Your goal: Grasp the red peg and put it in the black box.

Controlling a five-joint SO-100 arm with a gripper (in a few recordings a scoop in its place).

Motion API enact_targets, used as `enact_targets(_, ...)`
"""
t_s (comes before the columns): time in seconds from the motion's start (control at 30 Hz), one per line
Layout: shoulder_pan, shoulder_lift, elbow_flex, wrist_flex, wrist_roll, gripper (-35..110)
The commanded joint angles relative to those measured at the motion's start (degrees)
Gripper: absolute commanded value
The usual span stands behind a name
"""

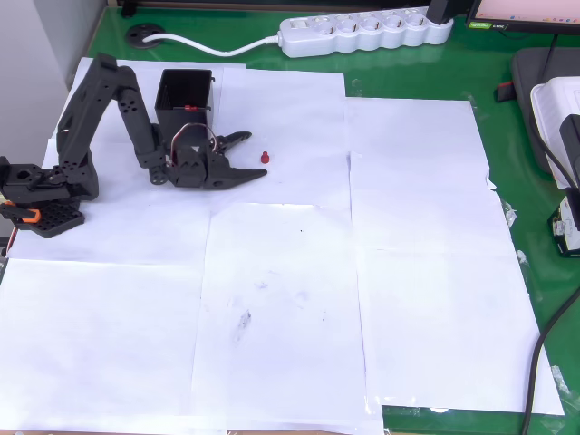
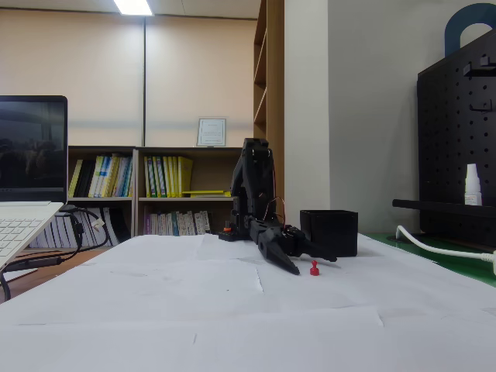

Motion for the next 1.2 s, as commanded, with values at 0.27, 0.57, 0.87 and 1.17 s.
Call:
enact_targets(0.27, -0.4, 2.7, 4.2, -0.2, 0.1, 38)
enact_targets(0.57, -1.1, 3.0, 4.2, -0.6, 1.0, 38)
enact_targets(0.87, -2.5, -2.4, 0.7, 6.1, 2.7, 38)
enact_targets(1.17, -4.0, -3.0, 2.2, 8.1, 3.5, 38)
